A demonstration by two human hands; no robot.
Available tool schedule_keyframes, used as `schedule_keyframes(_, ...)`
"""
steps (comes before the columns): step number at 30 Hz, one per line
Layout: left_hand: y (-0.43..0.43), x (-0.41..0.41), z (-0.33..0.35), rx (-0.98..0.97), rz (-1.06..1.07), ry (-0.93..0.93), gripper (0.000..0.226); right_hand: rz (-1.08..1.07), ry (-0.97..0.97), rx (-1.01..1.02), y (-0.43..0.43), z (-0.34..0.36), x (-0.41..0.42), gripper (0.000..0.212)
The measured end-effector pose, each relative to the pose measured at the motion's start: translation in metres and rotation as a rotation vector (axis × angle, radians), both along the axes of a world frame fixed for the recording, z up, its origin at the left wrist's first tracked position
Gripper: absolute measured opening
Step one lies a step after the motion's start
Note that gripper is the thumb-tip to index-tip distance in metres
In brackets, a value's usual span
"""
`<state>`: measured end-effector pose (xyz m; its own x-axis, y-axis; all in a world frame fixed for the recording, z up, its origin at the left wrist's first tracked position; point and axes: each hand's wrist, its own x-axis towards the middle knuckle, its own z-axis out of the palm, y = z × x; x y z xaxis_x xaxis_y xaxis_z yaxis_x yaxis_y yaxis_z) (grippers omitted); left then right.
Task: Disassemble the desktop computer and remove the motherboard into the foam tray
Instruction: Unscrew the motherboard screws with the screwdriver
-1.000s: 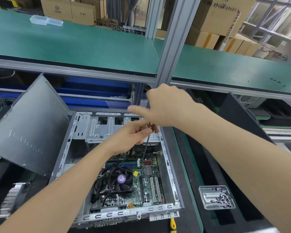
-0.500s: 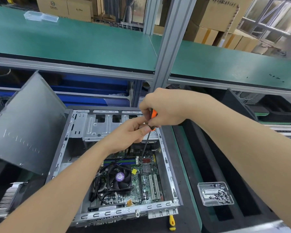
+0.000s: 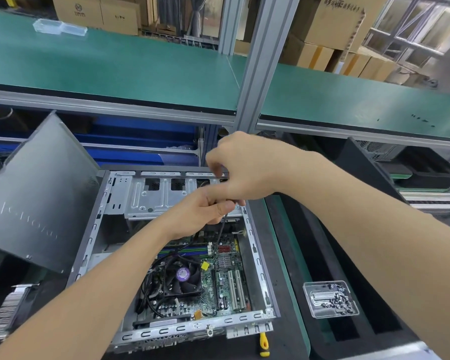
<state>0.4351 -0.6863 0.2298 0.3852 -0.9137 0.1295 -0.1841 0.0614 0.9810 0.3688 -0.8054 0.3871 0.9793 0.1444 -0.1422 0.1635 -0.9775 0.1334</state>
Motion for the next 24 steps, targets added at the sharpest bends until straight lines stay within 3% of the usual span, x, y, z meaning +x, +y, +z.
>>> schedule_keyframes(2,-0.001,0.001,-0.002,-0.025,-0.006,0.003,0.019,-0.208,-0.176,-0.049,0.009,-0.002,-0.002,0.066)
schedule_keyframes(5,-0.003,0.002,-0.005,-0.06,-0.029,0.025,0.023,-0.407,-0.097,-0.015,0.011,-0.015,0.0,0.065)
schedule_keyframes(8,-0.004,0.003,-0.007,-0.08,-0.047,0.048,0.024,-0.34,-0.022,0.078,0.005,-0.014,0.004,0.049)
schedule_keyframes(11,-0.004,0.006,-0.007,-0.079,-0.047,0.076,0.031,-0.158,0.017,-0.07,0.003,-0.012,0.004,0.04)
schedule_keyframes(17,-0.001,0.006,-0.002,-0.104,-0.079,0.106,0.033,0.002,0.184,-0.005,-0.004,0.003,-0.001,0.005)
schedule_keyframes(19,-0.001,0.005,0.0,-0.082,-0.092,0.081,0.026,0.039,0.222,-0.019,-0.004,0.005,0.0,0.009)
schedule_keyframes(24,-0.002,0.006,-0.004,-0.01,-0.055,0.039,0.037,0.045,0.298,-0.017,-0.003,0.005,0.005,0.032)
